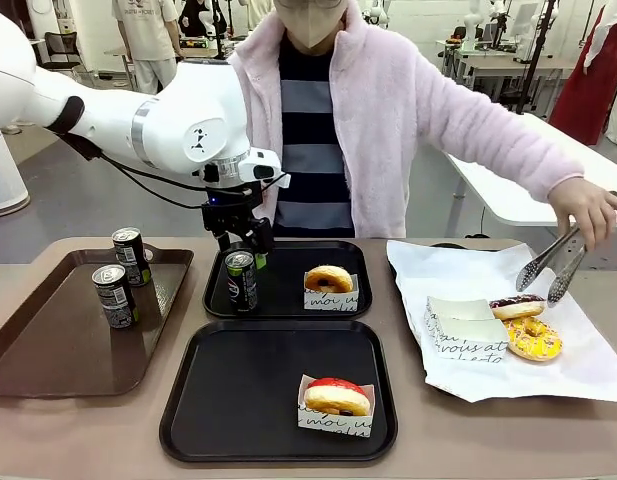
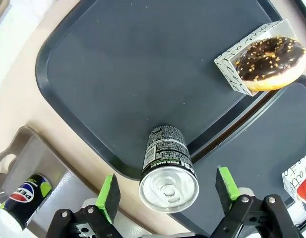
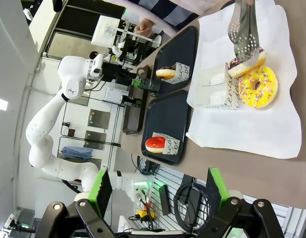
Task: Set up donuts and drinks on trays.
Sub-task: Pick up one Pepsi coke and place it on the Flat Tray, then pick up one Pepsi coke from the Handle tray and place it on the Flat Tray without a Pepsi coke.
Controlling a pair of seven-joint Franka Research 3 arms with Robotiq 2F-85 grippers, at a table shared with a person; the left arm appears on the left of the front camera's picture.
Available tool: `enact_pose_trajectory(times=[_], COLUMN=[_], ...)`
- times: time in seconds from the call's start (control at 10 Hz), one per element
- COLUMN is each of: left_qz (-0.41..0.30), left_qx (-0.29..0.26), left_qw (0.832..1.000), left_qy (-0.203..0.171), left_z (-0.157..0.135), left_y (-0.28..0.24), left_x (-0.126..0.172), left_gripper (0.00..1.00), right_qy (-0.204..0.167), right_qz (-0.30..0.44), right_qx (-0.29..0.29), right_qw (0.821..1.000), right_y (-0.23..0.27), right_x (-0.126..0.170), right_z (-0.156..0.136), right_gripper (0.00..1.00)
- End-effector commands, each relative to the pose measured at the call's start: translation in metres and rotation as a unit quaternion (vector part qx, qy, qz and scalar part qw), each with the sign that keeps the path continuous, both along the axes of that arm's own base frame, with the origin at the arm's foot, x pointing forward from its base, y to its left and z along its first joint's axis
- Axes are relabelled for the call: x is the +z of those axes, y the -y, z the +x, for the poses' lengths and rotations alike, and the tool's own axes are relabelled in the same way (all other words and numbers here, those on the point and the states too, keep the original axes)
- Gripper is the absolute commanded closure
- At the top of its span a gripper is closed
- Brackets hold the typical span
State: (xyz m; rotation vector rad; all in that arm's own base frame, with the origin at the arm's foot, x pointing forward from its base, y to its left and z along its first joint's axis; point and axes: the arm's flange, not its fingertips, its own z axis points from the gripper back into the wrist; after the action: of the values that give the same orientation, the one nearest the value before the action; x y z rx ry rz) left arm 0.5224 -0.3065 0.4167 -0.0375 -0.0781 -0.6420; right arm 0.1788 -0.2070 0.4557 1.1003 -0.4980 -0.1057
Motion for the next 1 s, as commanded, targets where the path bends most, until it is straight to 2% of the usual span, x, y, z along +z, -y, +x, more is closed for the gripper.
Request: enact_pose_trajectory(times=[0.0,0.1,0.2,0.3,0.5,0.6,0.7,0.9], left_qz=[-0.004,0.001,0.004,0.004,0.009,0.006,0.004,0.011], left_qx=[-0.005,-0.007,-0.022,-0.025,-0.041,-0.044,-0.042,-0.049], left_qw=[1.0,1.0,1.0,0.999,0.999,0.999,0.999,0.999], left_qy=[0.012,-0.007,-0.01,-0.028,-0.017,-0.006,-0.001,-0.013], left_z=[-0.006,-0.012,-0.026,-0.041,-0.082,-0.095,-0.102,-0.112], left_y=[-0.006,-0.003,0.0,-0.001,-0.015,-0.023,-0.029,-0.034], left_x=[0.004,0.008,0.021,0.041,0.091,0.107,0.116,0.121], left_gripper=[0.0,0.0,0.0,0.0,0.0,0.0,0.0,0.0], right_qy=[0.013,0.013,0.013,0.013,0.013,0.013,0.013,0.013], right_qz=[0.01,0.01,0.01,0.01,0.01,0.01,0.01,0.01], right_qx=[-0.001,-0.001,-0.001,-0.001,-0.001,-0.001,-0.001,-0.001], right_qw=[1.0,1.0,1.0,1.0,1.0,1.0,1.0,1.0], right_y=[0.001,0.001,0.001,0.001,0.001,0.001,0.001,0.001], right_x=[0.001,0.001,0.001,0.001,0.001,0.001,0.001,0.001], right_z=[0.002,0.002,0.002,0.002,0.002,0.002,0.002,0.002], right_gripper=[0.0,0.0,0.0,0.0,0.0,0.0,0.0,0.0])
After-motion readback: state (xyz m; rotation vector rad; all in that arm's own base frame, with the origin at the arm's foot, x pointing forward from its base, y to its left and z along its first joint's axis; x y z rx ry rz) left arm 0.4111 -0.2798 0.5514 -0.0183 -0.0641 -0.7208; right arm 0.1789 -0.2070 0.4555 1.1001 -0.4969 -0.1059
